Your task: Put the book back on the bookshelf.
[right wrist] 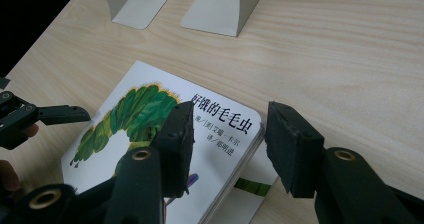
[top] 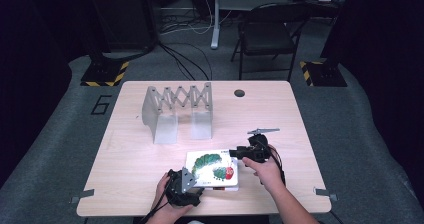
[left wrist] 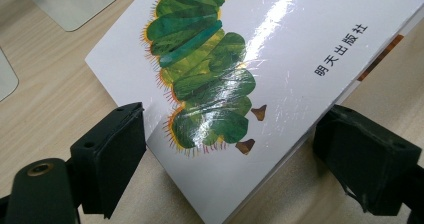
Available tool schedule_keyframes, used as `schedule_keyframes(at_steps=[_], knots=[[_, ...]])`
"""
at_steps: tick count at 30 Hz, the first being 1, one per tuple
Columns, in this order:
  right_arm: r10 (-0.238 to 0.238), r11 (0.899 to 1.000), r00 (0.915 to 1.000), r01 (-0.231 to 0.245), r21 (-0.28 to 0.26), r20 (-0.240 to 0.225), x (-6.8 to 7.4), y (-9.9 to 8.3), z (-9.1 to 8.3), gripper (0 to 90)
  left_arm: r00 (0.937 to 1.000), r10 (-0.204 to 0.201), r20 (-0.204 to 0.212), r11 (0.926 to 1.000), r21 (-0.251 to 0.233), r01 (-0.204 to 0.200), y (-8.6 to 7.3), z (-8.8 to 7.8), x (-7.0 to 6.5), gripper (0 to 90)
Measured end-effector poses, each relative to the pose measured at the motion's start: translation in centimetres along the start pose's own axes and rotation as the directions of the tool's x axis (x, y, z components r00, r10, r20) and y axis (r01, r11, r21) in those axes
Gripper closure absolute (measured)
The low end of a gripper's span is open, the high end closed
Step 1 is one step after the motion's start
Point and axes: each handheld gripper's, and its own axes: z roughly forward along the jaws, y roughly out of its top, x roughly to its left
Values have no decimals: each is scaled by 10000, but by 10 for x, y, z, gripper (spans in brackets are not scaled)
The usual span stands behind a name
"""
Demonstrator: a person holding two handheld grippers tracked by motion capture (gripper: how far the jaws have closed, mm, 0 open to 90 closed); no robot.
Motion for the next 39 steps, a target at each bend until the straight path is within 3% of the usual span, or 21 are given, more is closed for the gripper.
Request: schedule_keyframes(at_steps=[7, 10, 11, 13, 15, 17, 23, 29, 34, 39], knots=[[16, 10000, 10000, -16, -17, 7, 0, 0, 0, 542, 9998, 126, -139, 9999, -44, -127, 0, -1, -2, 142], [13, 10000, 10000, -13, -24, 1, 0, 0, 0, 543, 9992, 389, -122, 9991, -142, -391, 0, -1, -3, 170], [29, 10000, 10000, -29, -9, -41, 0, 0, 0, 553, 9975, 651, -261, 9977, -170, -655, 0, -2, -5, 192], [198, 9998, 9990, -199, -15, -398, 1, 0, 0, 557, 9963, 801, -313, 9965, -205, -808, 1, -2, -6, 207], [181, 9998, 9991, -182, -35, -382, 2, 0, 0, 557, 9974, 654, -299, 9976, -205, -660, 0, -2, -6, 207], [158, 9999, 9993, -157, 45, -347, 1, 0, 1, 557, 9977, 659, -130, 9976, -209, -661, 0, -2, -4, 207], [150, 9999, 9992, -148, 60, -358, -1, -1, 3, 545, 9974, 684, -240, 9969, -362, -693, -1, -1, -3, 208], [200, 9998, 9996, -198, 93, -224, -3, 1, 4, 495, 9974, 720, -28, 9965, -427, -721, -2, 0, 1, 207], [488, 9988, 9986, -486, 84, -194, -5, 9, 2, 482, 9975, 704, -61, 9963, -493, -706, -3, 0, 1, 207], [307, 9988, 9995, -303, 392, -74, -4, 21, 6, 468, 9975, 701, -68, 9962, -508, -704, -3, 0, 1, 207]])
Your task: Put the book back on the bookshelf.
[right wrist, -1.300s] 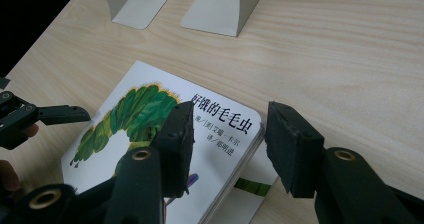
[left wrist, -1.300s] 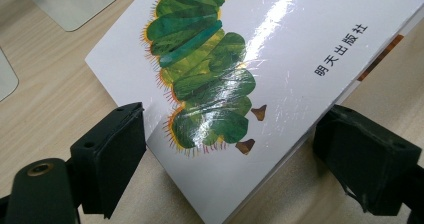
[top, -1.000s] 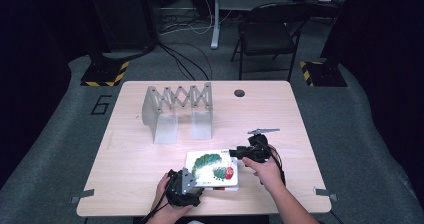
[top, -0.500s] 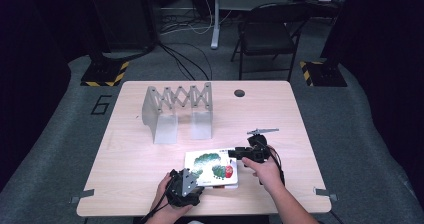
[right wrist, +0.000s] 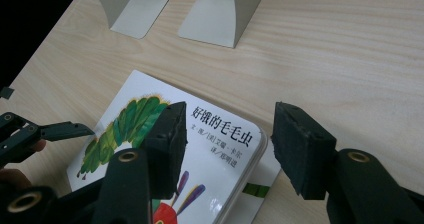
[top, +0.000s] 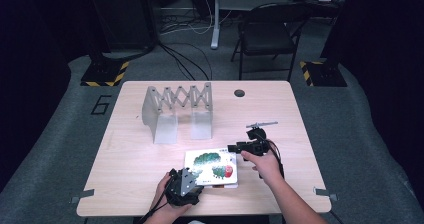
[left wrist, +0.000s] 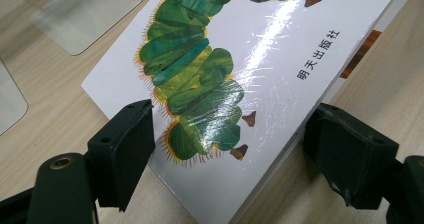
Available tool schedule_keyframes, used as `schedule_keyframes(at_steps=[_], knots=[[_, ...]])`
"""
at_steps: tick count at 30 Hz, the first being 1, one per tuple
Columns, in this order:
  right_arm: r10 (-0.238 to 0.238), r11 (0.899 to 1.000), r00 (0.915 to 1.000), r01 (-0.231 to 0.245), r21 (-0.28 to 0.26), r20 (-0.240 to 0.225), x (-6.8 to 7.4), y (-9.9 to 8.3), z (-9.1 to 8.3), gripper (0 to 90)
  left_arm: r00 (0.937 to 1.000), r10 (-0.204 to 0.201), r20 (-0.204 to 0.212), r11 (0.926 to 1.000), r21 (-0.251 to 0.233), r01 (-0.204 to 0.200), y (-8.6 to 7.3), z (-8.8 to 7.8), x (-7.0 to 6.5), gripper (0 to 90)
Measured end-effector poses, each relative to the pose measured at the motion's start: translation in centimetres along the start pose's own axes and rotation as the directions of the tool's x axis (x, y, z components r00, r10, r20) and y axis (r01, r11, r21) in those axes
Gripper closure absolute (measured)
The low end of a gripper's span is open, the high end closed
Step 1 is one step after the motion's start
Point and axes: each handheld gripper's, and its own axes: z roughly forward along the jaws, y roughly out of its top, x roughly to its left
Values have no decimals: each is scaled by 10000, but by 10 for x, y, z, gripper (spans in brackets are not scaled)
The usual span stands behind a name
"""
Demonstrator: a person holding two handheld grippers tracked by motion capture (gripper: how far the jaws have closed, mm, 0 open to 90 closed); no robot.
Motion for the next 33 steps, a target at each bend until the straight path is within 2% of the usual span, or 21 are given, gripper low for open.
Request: schedule_keyframes(at_steps=[3, 6, 7, 8, 11, 17, 21, 23, 25, 29, 31, 33], knots=[[-143, 9999, 9999, 143, 61, 95, 1, 5, 5, 455, 10000, 6, 21, 10000, -46, -6, 0, 0, 0, 207], [-20, 9997, 9999, 16, 248, 144, 1, 6, 10, 450, 9999, 9, -107, 9999, -119, -10, -1, 1, 0, 207], [-176, 9997, 9996, 172, 182, 203, 0, 6, 12, 449, 10000, 0, -55, 9999, -126, 0, -1, 1, 0, 207], [-12, 9996, 9998, 7, 279, 193, 0, 6, 13, 449, 10000, 13, 40, 9999, -127, -12, -1, 1, 0, 207], [-156, 9995, 9997, 151, 272, 186, -3, 3, 18, 455, 10000, 19, 16, 10000, -97, -18, -1, 0, 0, 207], [-106, 9991, 9999, 105, 404, 25, -5, -1, 22, 456, 10000, 0, 0, 9999, -119, 0, -1, 1, 0, 207], [108, 9987, 9999, -103, 504, -98, -5, -2, 21, 455, 10000, -10, -5, 9999, -135, 10, -1, 1, 0, 207], [-19, 9992, 9999, 26, 404, -166, -6, -3, 23, 455, 10000, -7, -4, 9999, -138, 7, -1, 1, 0, 207], [159, 9982, 9996, -147, 578, -211, -5, -4, 23, 455, 10000, -3, -4, 9999, -139, 3, -1, 1, 0, 207], [104, 9976, 9995, -83, 686, -302, -5, -5, 26, 454, 10000, 5, -2, 9999, -148, -5, -1, 1, 1, 207], [-97, 9983, 9995, 114, 576, -298, -5, -5, 27, 451, 10000, 6, -5, 9999, -159, -6, -2, 1, 1, 207], [104, 9973, 9996, -85, 723, -269, -5, -5, 26, 451, 10000, 16, -12, 9999, -149, -16, -2, 1, 1, 207]])
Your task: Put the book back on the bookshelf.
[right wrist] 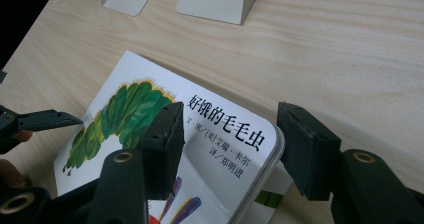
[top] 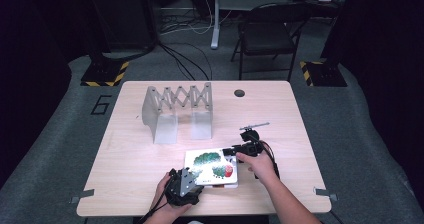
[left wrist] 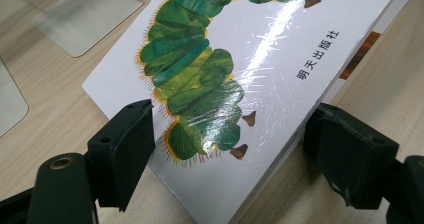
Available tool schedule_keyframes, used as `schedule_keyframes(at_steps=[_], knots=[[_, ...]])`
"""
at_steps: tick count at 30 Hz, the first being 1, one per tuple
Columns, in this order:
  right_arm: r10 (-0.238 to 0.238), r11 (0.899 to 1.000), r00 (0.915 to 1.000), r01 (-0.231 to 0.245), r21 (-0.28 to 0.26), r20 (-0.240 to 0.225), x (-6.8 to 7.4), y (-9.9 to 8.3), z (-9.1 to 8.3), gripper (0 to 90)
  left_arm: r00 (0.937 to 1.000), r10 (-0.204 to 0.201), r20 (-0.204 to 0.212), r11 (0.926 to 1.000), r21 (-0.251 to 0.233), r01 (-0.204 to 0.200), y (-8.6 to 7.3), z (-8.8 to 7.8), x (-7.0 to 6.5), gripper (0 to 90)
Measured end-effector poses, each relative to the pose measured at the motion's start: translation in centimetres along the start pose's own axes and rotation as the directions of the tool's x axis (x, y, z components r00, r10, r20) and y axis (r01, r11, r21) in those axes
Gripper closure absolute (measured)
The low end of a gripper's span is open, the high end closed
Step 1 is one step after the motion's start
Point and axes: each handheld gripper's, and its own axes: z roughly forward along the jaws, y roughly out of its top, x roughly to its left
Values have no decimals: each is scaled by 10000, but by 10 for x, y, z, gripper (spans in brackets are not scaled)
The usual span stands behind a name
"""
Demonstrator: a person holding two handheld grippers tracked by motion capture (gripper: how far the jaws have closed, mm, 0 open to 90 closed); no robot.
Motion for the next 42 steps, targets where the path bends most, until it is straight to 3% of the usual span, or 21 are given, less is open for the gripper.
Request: schedule_keyframes(at_steps=[9, 42], knots=[[181, 9998, 9994, -179, 68, -290, -4, -2, 2, 448, 10000, -7, -15, 10000, -45, 7, 0, 1, 0, 207], [757, 9957, 9957, -727, 569, -538, -15, -5, 14, 442, 9995, 305, -41, 9995, -19, -305, 1, -1, -2, 201]])
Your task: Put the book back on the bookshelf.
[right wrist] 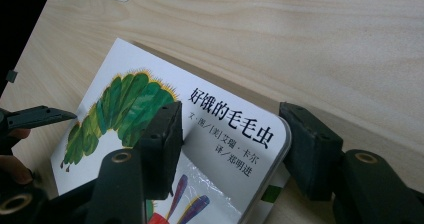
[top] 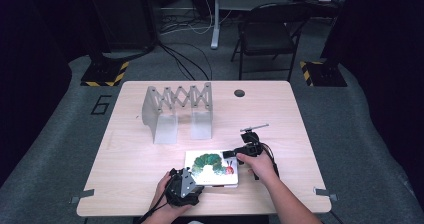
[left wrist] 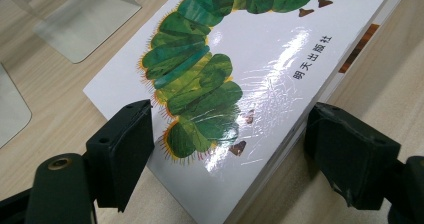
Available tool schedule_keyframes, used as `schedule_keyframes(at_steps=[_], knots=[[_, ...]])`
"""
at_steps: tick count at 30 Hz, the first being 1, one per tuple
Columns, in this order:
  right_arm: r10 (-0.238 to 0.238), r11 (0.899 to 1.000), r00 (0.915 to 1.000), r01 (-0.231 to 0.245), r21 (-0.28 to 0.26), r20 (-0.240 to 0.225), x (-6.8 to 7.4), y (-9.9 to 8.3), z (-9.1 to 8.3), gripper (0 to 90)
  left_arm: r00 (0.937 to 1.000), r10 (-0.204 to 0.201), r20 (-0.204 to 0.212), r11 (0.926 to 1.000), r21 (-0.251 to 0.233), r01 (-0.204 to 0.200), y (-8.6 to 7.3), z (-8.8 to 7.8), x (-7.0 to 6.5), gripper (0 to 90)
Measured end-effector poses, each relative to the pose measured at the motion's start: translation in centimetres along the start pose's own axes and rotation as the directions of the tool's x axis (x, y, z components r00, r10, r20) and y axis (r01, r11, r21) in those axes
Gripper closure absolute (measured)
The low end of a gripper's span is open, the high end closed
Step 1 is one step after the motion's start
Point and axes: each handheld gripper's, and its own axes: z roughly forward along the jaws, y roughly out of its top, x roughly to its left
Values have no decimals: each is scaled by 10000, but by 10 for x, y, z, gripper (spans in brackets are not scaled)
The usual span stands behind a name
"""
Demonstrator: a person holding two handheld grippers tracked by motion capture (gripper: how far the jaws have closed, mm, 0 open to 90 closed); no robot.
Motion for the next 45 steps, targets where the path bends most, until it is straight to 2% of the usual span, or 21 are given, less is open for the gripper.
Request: schedule_keyframes(at_steps=[8, 9, 11, 16, 20, 21, 22, 28, 29, 34, 35, 40, 42, 45], knots=[[-129, 9999, 9999, 129, -71, -26, -1, -1, 1, 446, 10000, 4, -27, 9999, 144, -3, 1, -1, -1, 202], [-43, 10000, 10000, 43, -51, -24, 0, -1, 1, 446, 9998, 35, -181, 9998, 182, -32, 1, -1, -2, 204], [-68, 9999, 10000, 68, -84, -34, -1, -1, 1, 447, 9999, 125, -48, 9997, 189, -124, 2, -2, -2, 213], [97, 9999, 9999, -97, -45, -74, 0, -1, 1, 455, 9997, 44, -231, 9998, 184, -40, 1, -3, -3, 214], [131, 9999, 9999, -131, -39, -76, 0, -2, 1, 460, 9999, 78, -104, 9996, 286, -75, 0, -5, -4, 219], [135, 9999, 9999, -135, -43, -61, 0, -2, 1, 478, 9998, -165, 108, 9995, 283, 162, 0, -5, -4, 226], [106, 9999, 9999, -105, -22, 48, 0, -2, 1, 494, 9998, -134, 122, 9996, 252, 131, 0, -6, -3, 245], [44, 9999, 10000, -44, -117, 19, -2, -2, 1, 500, 9998, -184, 27, 9993, 325, 183, 0, -7, -3, 248], [65, 9999, 10000, -64, -113, 23, -2, -2, 1, 500, 9997, -209, 145, 9992, 346, 204, 0, -7, -2, 248], [61, 9999, 10000, -60, -110, 13, -2, -2, 1, 500, 9990, -399, 200, 9986, 348, 392, 1, -9, 0, 267], [87, 9999, 10000, -87, -103, 12, -2, -2, 1, 500, 9985, -393, 373, 9985, 396, 378, 1, -9, 1, 274], [59, 9999, 10000, -59, -123, 4, -2, -2, 1, 501, 9979, -463, 448, 9981, 429, 443, 2, -11, 2, 301], [104, 9999, 9999, -104, -115, 7, -2, -2, 1, 500, 9979, -547, 334, 9979, 373, 534, 1, -11, 2, 304], [101, 9999, 9999, -100, -123, 15, -2, -2, 1, 500, 9975, -524, 481, 9978, 438, 503, 2, -13, 4, 306]])
